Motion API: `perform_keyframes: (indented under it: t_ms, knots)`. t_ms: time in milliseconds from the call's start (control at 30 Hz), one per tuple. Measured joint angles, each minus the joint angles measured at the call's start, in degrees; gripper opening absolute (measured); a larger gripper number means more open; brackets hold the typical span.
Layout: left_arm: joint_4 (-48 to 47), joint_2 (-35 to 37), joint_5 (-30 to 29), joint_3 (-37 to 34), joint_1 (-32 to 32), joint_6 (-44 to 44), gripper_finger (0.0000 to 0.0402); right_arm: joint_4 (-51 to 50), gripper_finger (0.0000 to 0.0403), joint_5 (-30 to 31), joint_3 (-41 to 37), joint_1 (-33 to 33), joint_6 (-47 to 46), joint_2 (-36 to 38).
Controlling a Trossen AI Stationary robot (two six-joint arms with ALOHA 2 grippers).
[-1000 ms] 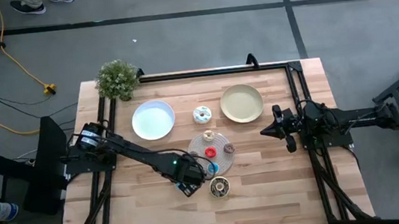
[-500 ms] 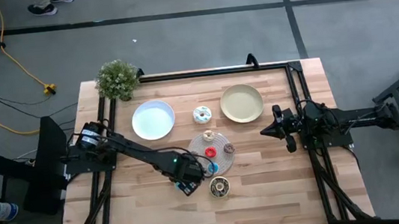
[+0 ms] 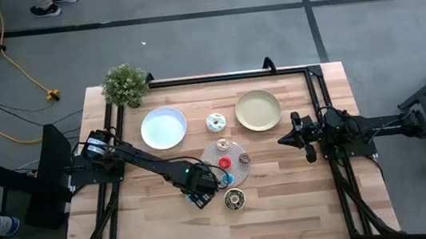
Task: Pick & Place donuts
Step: Put the big light blue donut on the white plate
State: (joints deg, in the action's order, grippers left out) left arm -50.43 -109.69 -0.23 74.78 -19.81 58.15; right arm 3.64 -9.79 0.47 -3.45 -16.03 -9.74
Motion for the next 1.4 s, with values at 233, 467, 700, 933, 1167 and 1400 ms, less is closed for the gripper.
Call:
perform_keyframes:
  t_ms: [233, 467, 700, 933, 1167, 1400]
  knots:
    - [0.0, 0.0, 0.2, 0.0, 0.0, 0.0, 0.0149, 0.0, 0.0000, 0.0, 0.0, 0.0, 0.0, 0.0]
    - [0.0, 0.0, 1.5, 0.0, 0.0, 0.2, 0.0149, 0.0, 0.0000, 0.0, 0.0, 0.0, 0.0, 0.0]
    - [0.0, 0.0, 2.4, 0.0, 0.0, 0.4, 0.0149, 0.0, 0.0000, 0.0, 0.0, 0.0, 0.0, 0.0]
    - [0.0, 0.0, 2.4, 0.0, 0.0, 0.4, 0.0149, 0.0, 0.0000, 0.0, 0.0, 0.0, 0.0, 0.0]
    - [0.0, 0.0, 2.4, 0.0, 0.0, 0.4, 0.0149, 0.0, 0.0000, 0.0, 0.0, 0.0, 0.0, 0.0]
    - [0.0, 0.0, 2.4, 0.0, 0.0, 0.4, 0.0141, 0.0, 0.0000, 0.0, 0.0, 0.0, 0.0, 0.0]
